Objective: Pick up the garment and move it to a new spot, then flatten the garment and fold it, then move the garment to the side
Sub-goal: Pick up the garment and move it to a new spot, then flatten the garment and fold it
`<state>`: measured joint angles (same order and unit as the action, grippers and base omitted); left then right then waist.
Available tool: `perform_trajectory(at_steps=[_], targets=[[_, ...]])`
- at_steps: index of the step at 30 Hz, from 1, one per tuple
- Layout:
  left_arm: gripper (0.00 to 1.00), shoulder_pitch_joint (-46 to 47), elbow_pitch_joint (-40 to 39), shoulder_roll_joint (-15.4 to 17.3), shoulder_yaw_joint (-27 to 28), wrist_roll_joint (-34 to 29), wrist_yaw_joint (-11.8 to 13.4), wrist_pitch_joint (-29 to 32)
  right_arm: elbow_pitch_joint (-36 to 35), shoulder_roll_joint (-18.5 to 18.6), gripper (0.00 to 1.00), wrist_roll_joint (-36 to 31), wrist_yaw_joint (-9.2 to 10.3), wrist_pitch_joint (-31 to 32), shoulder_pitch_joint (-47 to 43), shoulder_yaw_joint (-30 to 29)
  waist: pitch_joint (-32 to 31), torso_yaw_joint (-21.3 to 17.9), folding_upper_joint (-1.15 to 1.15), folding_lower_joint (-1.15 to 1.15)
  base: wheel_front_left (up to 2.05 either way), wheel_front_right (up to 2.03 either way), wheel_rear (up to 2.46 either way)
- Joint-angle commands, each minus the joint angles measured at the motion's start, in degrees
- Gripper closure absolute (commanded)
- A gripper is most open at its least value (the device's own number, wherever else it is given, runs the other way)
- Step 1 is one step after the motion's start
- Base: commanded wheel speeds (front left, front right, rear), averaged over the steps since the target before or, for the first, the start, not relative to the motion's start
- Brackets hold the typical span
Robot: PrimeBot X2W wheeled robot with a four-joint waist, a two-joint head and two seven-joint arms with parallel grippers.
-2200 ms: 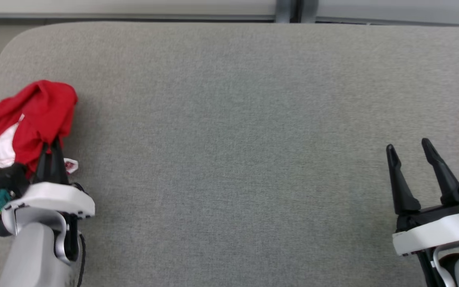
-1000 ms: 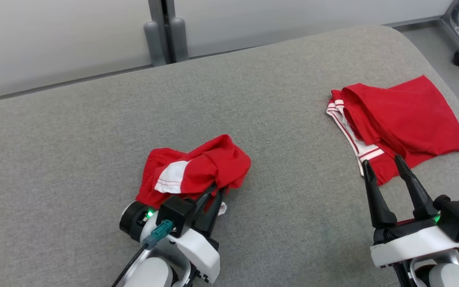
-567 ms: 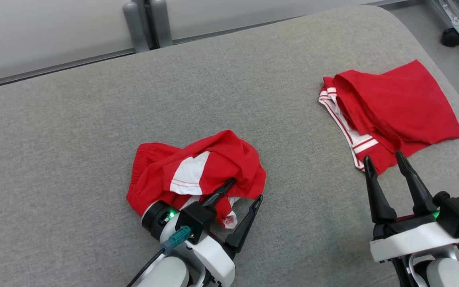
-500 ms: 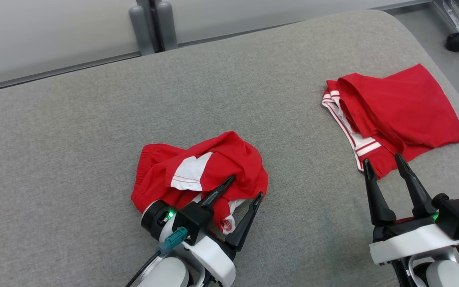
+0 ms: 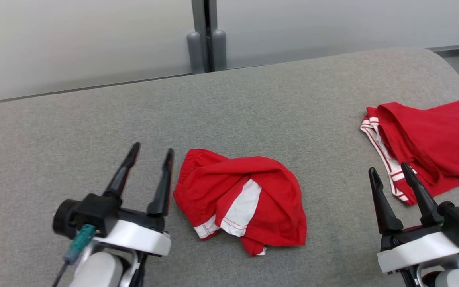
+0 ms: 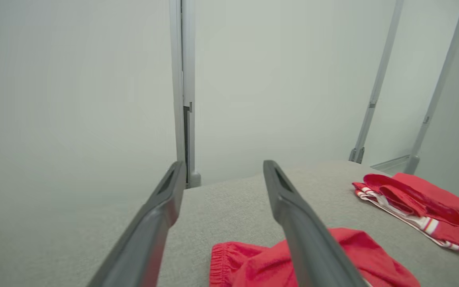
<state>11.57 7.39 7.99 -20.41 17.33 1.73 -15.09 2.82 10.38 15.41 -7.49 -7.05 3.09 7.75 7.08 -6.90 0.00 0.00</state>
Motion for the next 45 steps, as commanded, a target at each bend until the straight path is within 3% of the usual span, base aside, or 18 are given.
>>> perform_trajectory(at_steps=[1,6,10,28,45], targets=[[0.00,-0.9,-0.3,0.8,1.3,0.4,0.6,0.0,-0.2,0.3,0.00,-0.3,0.00,0.2,-0.7,-0.2,-1.0,1.4,0.00,0.00,0.00,0.00,0.00],[0.00,-5.3,-1.2,4.1,7.2,1.8,2.1,0.0,-0.7,0.5,0.00,-0.6,0.00,0.7,-2.0,-0.3,-2.8,3.3,0.00,0.00,0.00,0.00,0.00],[0.00,-9.5,-1.2,6.3,8.8,3.3,1.2,0.4,-1.2,0.9,0.00,-1.2,0.00,1.1,-3.7,-0.5,-4.4,4.3,0.00,0.00,0.00,0.00,0.00],[0.00,-19.6,-8.9,6.0,6.9,3.7,5.2,5.0,-4.4,0.3,0.00,-1.7,0.00,3.8,-10.2,-2.6,-9.2,4.5,0.00,0.00,0.00,0.00,0.00],[0.00,-20.4,-10.8,6.9,6.4,2.7,7.1,6.3,-5.0,-0.2,0.00,-1.8,0.00,4.4,-10.7,-2.8,-9.4,5.0,0.00,0.00,0.00,0.00,0.00]])
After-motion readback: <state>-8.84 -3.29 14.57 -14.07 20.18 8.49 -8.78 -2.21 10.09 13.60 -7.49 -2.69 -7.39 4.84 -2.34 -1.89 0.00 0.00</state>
